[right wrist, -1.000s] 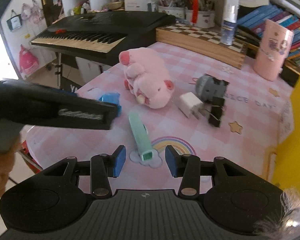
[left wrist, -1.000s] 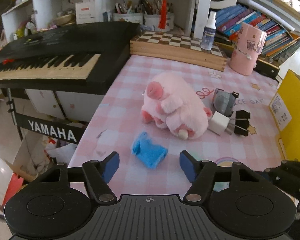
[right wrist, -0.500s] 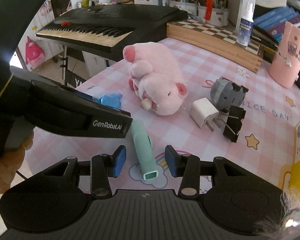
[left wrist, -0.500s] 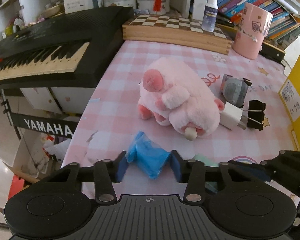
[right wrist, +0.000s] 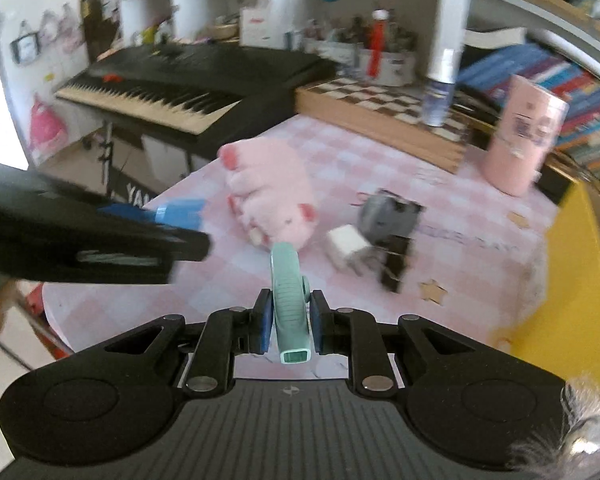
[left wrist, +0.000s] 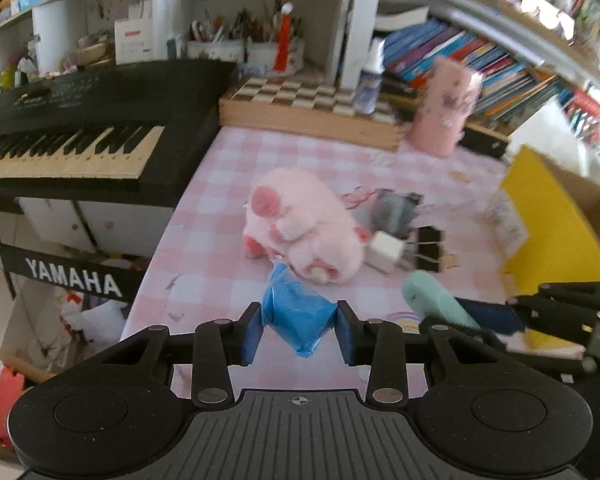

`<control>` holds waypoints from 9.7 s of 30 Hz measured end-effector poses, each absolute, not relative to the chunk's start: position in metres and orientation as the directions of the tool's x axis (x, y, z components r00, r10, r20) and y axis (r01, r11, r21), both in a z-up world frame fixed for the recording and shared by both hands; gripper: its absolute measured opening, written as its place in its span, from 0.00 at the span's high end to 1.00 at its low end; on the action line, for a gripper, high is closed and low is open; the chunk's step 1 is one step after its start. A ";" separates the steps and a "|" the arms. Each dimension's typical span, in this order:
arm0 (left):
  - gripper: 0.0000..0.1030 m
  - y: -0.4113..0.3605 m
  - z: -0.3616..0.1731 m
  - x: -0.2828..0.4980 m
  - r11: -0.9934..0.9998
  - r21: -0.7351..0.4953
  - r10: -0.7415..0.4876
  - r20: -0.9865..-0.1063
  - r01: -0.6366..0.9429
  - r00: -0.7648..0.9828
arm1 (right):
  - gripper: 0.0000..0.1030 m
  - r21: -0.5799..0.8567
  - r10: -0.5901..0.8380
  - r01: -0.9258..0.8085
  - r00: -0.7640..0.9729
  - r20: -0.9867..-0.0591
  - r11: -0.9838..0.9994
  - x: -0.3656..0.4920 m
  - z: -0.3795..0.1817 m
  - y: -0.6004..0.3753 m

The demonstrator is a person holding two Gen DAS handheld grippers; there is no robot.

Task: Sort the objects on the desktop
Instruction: 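Lift the stapler and eraser and carry both tools over the yellow box, then lower into the yellow box and open both tools, releasing eraser and stapler, then withdraw both tools from the yellow box back over the table, then grasp the black binder clip with the right tool while the left tool grasps the pink plush pig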

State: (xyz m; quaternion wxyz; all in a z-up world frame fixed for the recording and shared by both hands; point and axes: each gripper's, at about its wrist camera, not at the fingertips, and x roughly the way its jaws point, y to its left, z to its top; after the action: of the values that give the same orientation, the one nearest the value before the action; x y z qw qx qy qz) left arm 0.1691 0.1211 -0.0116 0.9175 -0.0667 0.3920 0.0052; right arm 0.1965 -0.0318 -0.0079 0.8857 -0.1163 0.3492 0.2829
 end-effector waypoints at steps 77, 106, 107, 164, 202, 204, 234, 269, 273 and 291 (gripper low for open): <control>0.65 -0.109 0.018 0.068 0.888 -0.108 -0.405 -0.643 0.446 0.650 | 0.83 0.114 0.048 0.045 0.716 -0.696 0.992 0.030 0.013 -0.287; 0.65 -0.175 0.000 0.231 0.962 -0.051 -0.223 -0.712 0.267 0.666 | 0.83 -0.088 0.169 -0.295 0.739 -0.652 0.951 0.261 0.040 -0.319; 0.65 -0.176 -0.002 0.233 0.962 -0.058 -0.227 -0.720 0.268 0.656 | 0.83 -0.099 0.172 -0.313 0.727 -0.665 0.944 0.267 0.037 -0.316; 0.18 -0.086 0.033 0.075 0.999 0.003 0.048 -0.488 -0.053 0.872 | 0.36 0.046 0.039 -0.016 0.831 -0.555 0.999 0.104 0.017 -0.306; 0.11 0.041 -0.002 -0.037 0.998 -0.013 0.034 -0.654 -0.056 0.756 | 0.22 0.053 0.092 -0.075 0.771 -0.630 0.996 -0.026 0.006 -0.152; 0.11 0.044 -0.003 -0.038 0.998 -0.008 0.036 -0.656 -0.055 0.754 | 0.22 0.051 0.096 -0.082 0.772 -0.628 0.995 -0.026 0.007 -0.146; 0.11 0.096 -0.005 -0.025 0.988 -0.048 0.081 -0.640 -0.144 0.764 | 0.26 0.019 0.200 -0.248 0.732 -0.651 0.969 0.017 0.005 -0.078; 0.11 0.098 -0.012 0.155 0.968 -0.066 0.142 -0.649 -0.241 0.747 | 0.51 -0.001 0.275 -0.362 0.710 -0.648 0.932 0.186 -0.018 -0.073; 0.11 0.097 -0.012 0.181 0.969 -0.048 0.155 -0.644 -0.242 0.749 | 0.57 0.016 0.293 -0.370 0.709 -0.642 0.929 0.210 -0.018 -0.071; 0.11 0.101 -0.048 0.285 0.961 -0.055 0.148 -0.728 -0.271 0.669 | 0.54 0.039 0.273 -0.333 0.693 -0.668 0.942 0.287 -0.042 -0.050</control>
State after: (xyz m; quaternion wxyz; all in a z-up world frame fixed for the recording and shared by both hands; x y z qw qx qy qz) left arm 0.2853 0.1015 -0.0475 0.9101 -0.0794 0.3901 0.1151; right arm 0.2871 -0.0503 -0.0421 0.9190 -0.0425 0.3556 0.1650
